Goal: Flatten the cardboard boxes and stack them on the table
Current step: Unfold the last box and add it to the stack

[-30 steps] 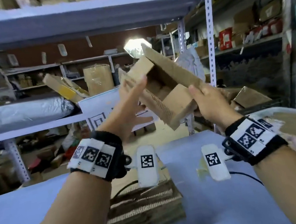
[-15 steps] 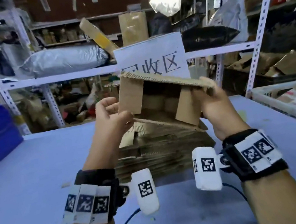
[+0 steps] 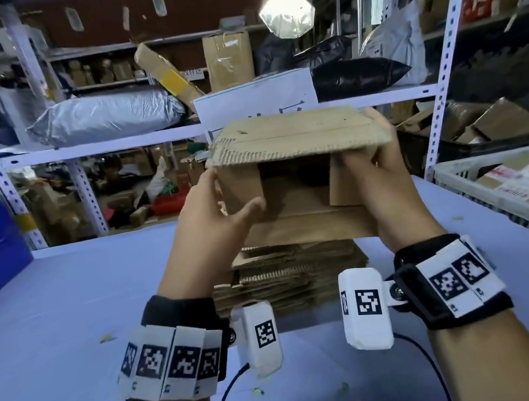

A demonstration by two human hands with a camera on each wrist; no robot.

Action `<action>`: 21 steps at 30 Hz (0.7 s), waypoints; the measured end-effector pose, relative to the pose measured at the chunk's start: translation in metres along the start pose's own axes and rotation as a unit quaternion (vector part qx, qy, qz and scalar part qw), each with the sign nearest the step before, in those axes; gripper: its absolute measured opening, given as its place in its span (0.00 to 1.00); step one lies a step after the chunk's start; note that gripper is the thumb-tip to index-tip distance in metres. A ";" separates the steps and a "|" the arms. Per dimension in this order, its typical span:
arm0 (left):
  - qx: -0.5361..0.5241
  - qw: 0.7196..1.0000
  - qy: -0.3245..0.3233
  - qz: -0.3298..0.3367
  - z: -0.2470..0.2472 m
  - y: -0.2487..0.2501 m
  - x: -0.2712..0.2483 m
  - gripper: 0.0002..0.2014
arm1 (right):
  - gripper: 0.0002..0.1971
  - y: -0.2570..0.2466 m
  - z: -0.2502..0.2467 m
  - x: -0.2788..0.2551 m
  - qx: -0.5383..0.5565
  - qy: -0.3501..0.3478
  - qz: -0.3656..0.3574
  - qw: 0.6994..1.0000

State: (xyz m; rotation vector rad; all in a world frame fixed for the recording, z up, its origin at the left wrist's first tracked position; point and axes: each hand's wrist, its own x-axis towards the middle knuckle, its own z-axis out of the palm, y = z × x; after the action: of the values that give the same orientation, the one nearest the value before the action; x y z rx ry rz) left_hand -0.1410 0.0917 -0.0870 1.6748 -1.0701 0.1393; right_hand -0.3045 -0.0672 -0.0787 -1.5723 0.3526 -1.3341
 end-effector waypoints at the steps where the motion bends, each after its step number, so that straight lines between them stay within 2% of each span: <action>1: -0.024 1.000 0.009 -0.017 0.001 0.003 0.001 0.22 | 0.34 -0.002 0.002 -0.002 0.001 -0.014 -0.032 0.999; 3: -0.075 0.996 0.014 -0.041 0.004 0.007 0.004 0.21 | 0.43 0.000 0.005 -0.008 -0.018 -0.027 -0.084 0.996; 5: -0.091 0.995 0.017 -0.032 0.007 0.012 0.006 0.21 | 0.50 0.007 0.005 -0.011 -0.065 -0.020 -0.102 0.992; 8: -0.083 0.996 0.036 -0.022 0.011 0.012 0.004 0.27 | 0.54 0.016 0.003 -0.014 -0.162 0.010 -0.129 0.978; 10: -0.064 0.997 0.043 -0.015 0.014 0.015 0.001 0.26 | 0.53 0.018 0.001 -0.014 -0.196 0.021 -0.144 0.970; 13: -0.052 0.998 0.021 -0.026 0.016 0.017 0.001 0.20 | 0.51 0.014 -0.004 -0.012 -0.184 0.001 -0.126 0.975; 15: -0.070 0.996 0.003 -0.054 0.015 0.015 0.001 0.25 | 0.49 0.010 -0.008 -0.009 -0.160 -0.022 -0.096 0.982; 18: -0.054 0.993 -0.033 -0.098 0.008 0.011 0.004 0.41 | 0.47 0.014 -0.018 -0.006 -0.154 -0.035 -0.060 0.986; 21: -0.046 0.994 -0.059 -0.076 0.003 0.012 0.004 0.38 | 0.38 0.014 -0.028 -0.005 -0.172 -0.021 -0.019 0.985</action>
State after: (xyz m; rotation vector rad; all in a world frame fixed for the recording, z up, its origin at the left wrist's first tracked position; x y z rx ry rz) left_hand -0.1488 0.0869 -0.0773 1.6898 -1.0145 -0.1074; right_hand -0.3252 -0.0834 -0.0958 -1.8982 0.5529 -1.3177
